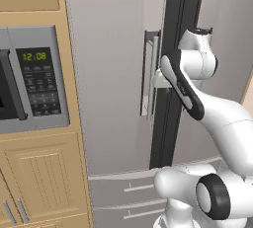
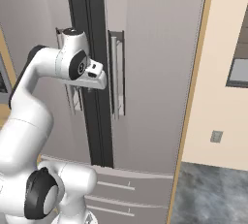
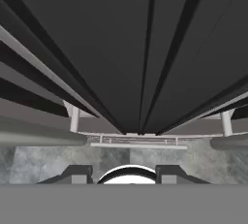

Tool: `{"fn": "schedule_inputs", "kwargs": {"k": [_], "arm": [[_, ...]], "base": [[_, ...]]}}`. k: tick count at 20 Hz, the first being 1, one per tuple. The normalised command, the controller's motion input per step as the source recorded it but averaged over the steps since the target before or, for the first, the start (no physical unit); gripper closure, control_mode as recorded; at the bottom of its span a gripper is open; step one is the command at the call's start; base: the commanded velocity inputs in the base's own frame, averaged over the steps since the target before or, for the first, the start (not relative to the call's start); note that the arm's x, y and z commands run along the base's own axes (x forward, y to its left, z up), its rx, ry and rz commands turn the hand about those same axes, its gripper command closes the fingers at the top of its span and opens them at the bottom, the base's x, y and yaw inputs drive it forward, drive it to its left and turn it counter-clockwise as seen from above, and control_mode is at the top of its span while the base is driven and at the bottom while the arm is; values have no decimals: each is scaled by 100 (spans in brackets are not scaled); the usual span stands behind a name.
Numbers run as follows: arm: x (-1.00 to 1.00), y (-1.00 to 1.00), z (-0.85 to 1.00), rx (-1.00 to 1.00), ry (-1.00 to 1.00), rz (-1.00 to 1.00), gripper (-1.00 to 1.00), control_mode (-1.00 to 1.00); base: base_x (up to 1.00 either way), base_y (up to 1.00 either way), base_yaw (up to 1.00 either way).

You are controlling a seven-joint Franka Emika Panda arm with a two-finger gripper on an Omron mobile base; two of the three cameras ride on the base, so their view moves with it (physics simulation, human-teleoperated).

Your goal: Retrieve the kiwi and pear from the fridge and place them into the bowl on the dining table.

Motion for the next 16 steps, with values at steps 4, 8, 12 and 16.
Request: {"fn": "schedule_inputs", "kwargs": {"k": [4, 8, 12, 16], "arm": [[-34, -3, 0, 0, 0, -1, -100, -100], [-68, -15, -4, 0, -1, -3, -100, -100], [-84, -27, -13, 0, -5, -3, -100, -100], [-76, -18, -17, 0, -5, -1, -100, -100]], "base": [[0, 0, 0], [0, 0, 0], [0, 0, 0], [0, 0, 0]]}}
